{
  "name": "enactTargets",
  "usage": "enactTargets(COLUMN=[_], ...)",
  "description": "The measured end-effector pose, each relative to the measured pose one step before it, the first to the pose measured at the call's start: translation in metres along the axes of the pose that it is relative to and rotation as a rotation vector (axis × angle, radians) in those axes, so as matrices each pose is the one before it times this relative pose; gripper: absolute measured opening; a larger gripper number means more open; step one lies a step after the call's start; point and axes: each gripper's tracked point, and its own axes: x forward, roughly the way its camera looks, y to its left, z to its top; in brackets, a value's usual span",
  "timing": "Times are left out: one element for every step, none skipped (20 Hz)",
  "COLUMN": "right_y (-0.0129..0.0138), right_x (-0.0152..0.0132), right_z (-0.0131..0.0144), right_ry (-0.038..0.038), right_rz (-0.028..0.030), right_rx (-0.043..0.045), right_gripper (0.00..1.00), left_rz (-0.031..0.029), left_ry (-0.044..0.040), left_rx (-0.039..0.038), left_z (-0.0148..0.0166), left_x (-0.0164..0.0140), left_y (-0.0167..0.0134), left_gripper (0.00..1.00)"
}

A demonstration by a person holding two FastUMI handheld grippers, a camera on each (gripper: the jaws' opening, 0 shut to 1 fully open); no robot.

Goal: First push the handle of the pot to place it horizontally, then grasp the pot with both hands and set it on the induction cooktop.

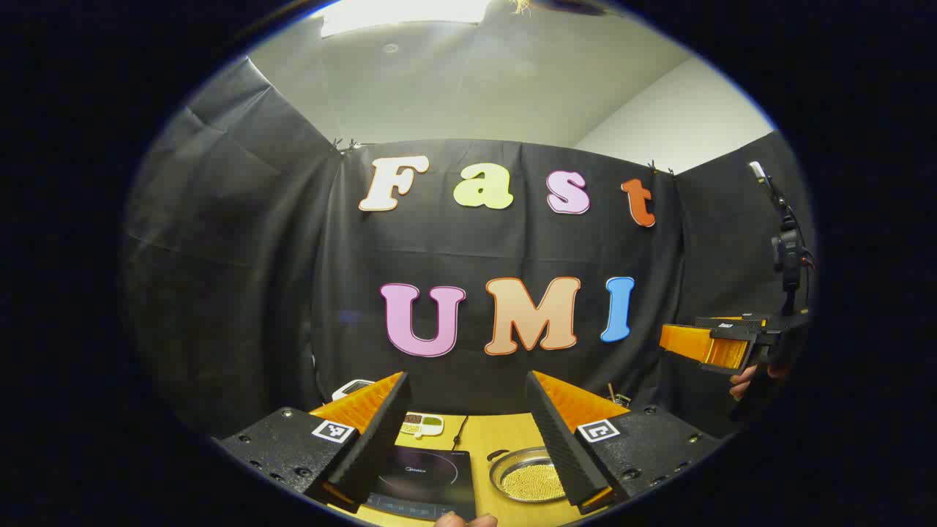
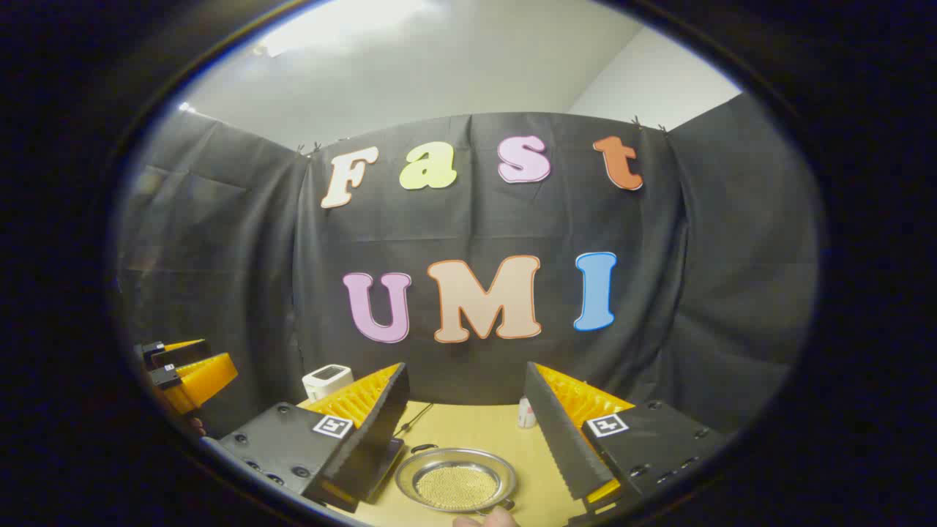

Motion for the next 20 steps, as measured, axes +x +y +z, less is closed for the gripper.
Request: enactTargets(right_y=[-0.00065,-0.00158,-0.00202,-0.00311,-0.00194,-0.00202,-0.00126,-0.0012,-0.00126,-0.00152,-0.00047,-0.00039,-0.00005,0.00113,0.00034,0.00014,0.00099,0.00175,0.00143,0.00176], right_x=[-0.00085,-0.00152,-0.00013,-0.00048,0.00007,-0.00042,-0.00079,0.00058,0.00036,0.00042,0.00012,0.00097,-0.00087,0.0018,0.00134,0.00077,0.00064,0.00216,0.00151,0.00222], right_z=[-0.00177,-0.00251,-0.0007,-0.00064,-0.00002,0.00017,-0.00016,0.00073,-0.00016,0.00123,0.0003,0.0005,-0.00063,-0.00007,-0.00037,-0.00026,-0.00053,-0.00021,-0.00075,-0.00057], right_ry=[0.00652,0.00641,0.00328,0.00289,-0.00042,-0.00197,-0.00088,0.00025,0.0006,-0.00212,-0.00137,0.00027,0.00031,0.00079,0.00135,0.00077,0.00057,0.00213,0.00273,0.00189], right_rz=[-0.00083,-0.0017,-0.0036,-0.00421,-0.00312,-0.00379,-0.00226,-0.00145,-0.00266,-0.00222,-0.00216,-0.00151,-0.00028,-0.00057,0.00126,0.0012,0.00088,0.00095,0.00203,0.00259], right_rx=[0.00649,0.00712,0.00441,0.0012,0.00006,0.00077,0.00017,-0.00222,-0.00466,-0.00267,-0.0004,-0.00056,-0.00168,-0.00161,-0.00083,0.00018,0.00022,-0.00125,-0.00104,-0.00141], right_gripper=[0.98,0.98,0.98,0.98,0.98,0.98,0.98,0.97,0.97,0.97,0.98,0.98,0.97,0.97,0.98,0.97,0.97,0.97,0.98,0.97], left_rz=[0.0013,0.00297,0.00277,0.00262,0.00024,-0.00088,0.00095,0.0026,0.00001,-0.00061,-0.00049,-0.00086,-0.00047,0.00075,0.00032,-0.0003,0.0006,0.00279,0.00246,0.00182], left_ry=[0.00445,0.00619,0.00718,0.00496,0.00491,0.00706,0.00517,0.00314,0.00401,0.00109,0.00356,0.00158,-0.00109,0.00007,0.00253,0.00117,-0.00066,0.00017,-0.00051,0.00106], left_rx=[-0.00168,-0.00536,-0.00531,-0.00362,-0.00361,-0.00421,-0.00545,-0.00504,-0.00399,-0.00237,-0.00056,-0.00075,-0.00085,0.00069,0.00206,0.0028,0.00351,0.00391,0.0022,0.00011], left_z=[-0.00243,-0.00132,-0.00176,-0.00137,-0.00178,-0.00142,-0.00265,-0.00024,-0.00122,0.00059,-0.00195,-0.00071,0.00063,0.00079,-0.0018,0.00021,-0.00053,0.00047,-0.00046,0.00017], left_x=[-0.00058,-0.00012,-0.00086,-0.0003,0.00038,0.00016,0.00101,0.00158,0.00146,0.00078,0.00161,-0.00002,0.00016,-0.0003,0.00119,0.00094,0.00098,0.0001,0.00078,0.00004], left_y=[0.0004,0.00094,0.00037,0.00031,-0.00005,0.00034,-0.00072,0.00086,0.00008,-0.00034,-0.001,0.00001,-0.00024,0.00107,0.00031,0.00066,0.00091,0.00144,0.00157,0.00121], left_gripper=[0.92,0.92,0.92,0.92,0.92,0.92,0.92,0.92,0.95,0.92,0.95,0.95,0.95,0.95,0.95,0.92,0.95,0.92,0.95,0.95])
